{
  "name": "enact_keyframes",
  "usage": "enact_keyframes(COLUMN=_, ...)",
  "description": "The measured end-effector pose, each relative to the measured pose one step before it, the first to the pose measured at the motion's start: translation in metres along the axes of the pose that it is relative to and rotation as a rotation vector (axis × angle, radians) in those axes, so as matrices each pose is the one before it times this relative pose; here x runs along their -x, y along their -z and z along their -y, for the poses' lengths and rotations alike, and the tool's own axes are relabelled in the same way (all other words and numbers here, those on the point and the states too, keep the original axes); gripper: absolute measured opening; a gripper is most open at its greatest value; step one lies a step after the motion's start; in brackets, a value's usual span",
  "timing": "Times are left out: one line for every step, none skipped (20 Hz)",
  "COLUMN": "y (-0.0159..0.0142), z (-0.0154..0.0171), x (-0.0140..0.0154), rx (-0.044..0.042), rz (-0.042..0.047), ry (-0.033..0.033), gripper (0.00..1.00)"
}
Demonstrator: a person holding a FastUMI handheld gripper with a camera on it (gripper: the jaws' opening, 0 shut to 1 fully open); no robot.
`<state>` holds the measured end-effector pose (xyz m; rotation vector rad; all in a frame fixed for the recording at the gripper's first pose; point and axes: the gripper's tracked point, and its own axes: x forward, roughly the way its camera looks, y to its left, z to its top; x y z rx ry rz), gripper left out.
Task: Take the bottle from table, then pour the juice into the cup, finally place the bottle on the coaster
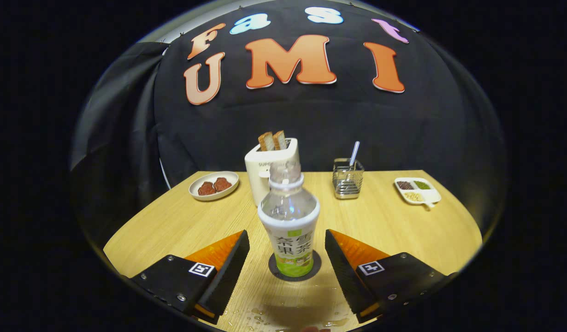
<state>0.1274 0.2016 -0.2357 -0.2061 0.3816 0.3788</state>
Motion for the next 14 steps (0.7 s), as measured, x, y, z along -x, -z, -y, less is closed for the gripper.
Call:
enact_keyframes(y=-0.01588, z=0.00377, x=0.01105, rx=0.01834, rz=0.02519, ry=0.01011, gripper=0.97)
enact_keyframes(y=-0.01423, z=0.00556, x=0.01219, rx=0.02116, rz=0.01705, ry=0.01569, gripper=0.97)
enact_keyframes(y=-0.01337, z=0.00754, x=0.01188, rx=0.02223, rz=0.00901, ry=0.01601, gripper=0.97)
enact_keyframes(y=-0.01352, z=0.00862, x=0.01125, rx=0.01594, rz=0.01419, ry=0.01899, gripper=0.97)
enact_keyframes(y=-0.01576, z=0.00911, x=0.01135, rx=0.00598, rz=0.02327, ry=0.01948, gripper=0.97)
enact_keyframes(y=-0.01569, z=0.00955, x=0.01025, rx=-0.00061, rz=0.0203, ry=0.02501, gripper=0.97)
enact_keyframes(y=-0.0146, z=0.00839, x=0.01053, rx=0.00435, rz=0.01977, ry=0.01808, gripper=0.97)
enact_keyframes(y=-0.0112, z=0.00855, x=0.0114, rx=0.00701, rz=0.00974, ry=0.01959, gripper=0.97)
enact_keyframes(y=-0.01035, z=0.00802, x=0.01023, rx=0.00513, rz=0.00362, ry=0.02013, gripper=0.97)
enact_keyframes(y=-0.01076, z=0.00685, x=0.0117, rx=0.00196, rz=0.00585, ry=0.01322, gripper=0.97)
enact_keyframes(y=-0.00996, z=0.00681, x=0.01041, rx=-0.00363, rz=0.0116, ry=0.01442, gripper=0.97)
enact_keyframes(y=-0.01021, z=0.00969, x=0.01031, rx=-0.01017, rz=0.00961, ry=0.01501, gripper=0.97)
enact_keyframes(y=-0.00685, z=0.0079, x=0.00928, rx=-0.01303, rz=0.00402, ry=0.013, gripper=0.97)
enact_keyframes(y=-0.00649, z=0.00678, x=0.00917, rx=-0.0163, rz=0.00026, ry=0.01476, gripper=0.97)
